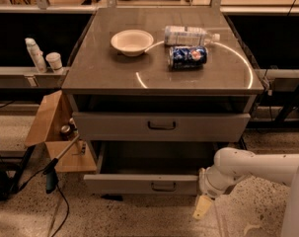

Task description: Open middle drawer

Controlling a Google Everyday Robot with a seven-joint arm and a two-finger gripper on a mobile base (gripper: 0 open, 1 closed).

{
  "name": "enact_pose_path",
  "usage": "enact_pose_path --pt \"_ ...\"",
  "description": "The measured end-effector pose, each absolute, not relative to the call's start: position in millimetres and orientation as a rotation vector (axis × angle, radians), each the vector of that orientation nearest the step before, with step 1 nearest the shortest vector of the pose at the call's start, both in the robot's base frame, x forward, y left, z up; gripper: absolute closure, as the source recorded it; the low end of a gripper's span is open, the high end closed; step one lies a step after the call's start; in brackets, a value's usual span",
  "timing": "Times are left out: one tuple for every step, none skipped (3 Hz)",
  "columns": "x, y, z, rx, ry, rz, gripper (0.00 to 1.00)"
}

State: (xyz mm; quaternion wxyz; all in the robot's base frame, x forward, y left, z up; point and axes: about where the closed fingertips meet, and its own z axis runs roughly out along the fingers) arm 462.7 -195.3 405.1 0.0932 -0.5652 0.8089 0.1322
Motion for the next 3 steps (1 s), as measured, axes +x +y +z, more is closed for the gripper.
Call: enact_pose_path --pt "455.7 -196.0 407.2 -1.675 2.409 0.411 0.0" --pt "446.2 -196.5 408.0 -1.67 2.422 0.444 0.0" --pt "446.2 -196.4 410.7 -1.67 2.422 0.444 0.0"
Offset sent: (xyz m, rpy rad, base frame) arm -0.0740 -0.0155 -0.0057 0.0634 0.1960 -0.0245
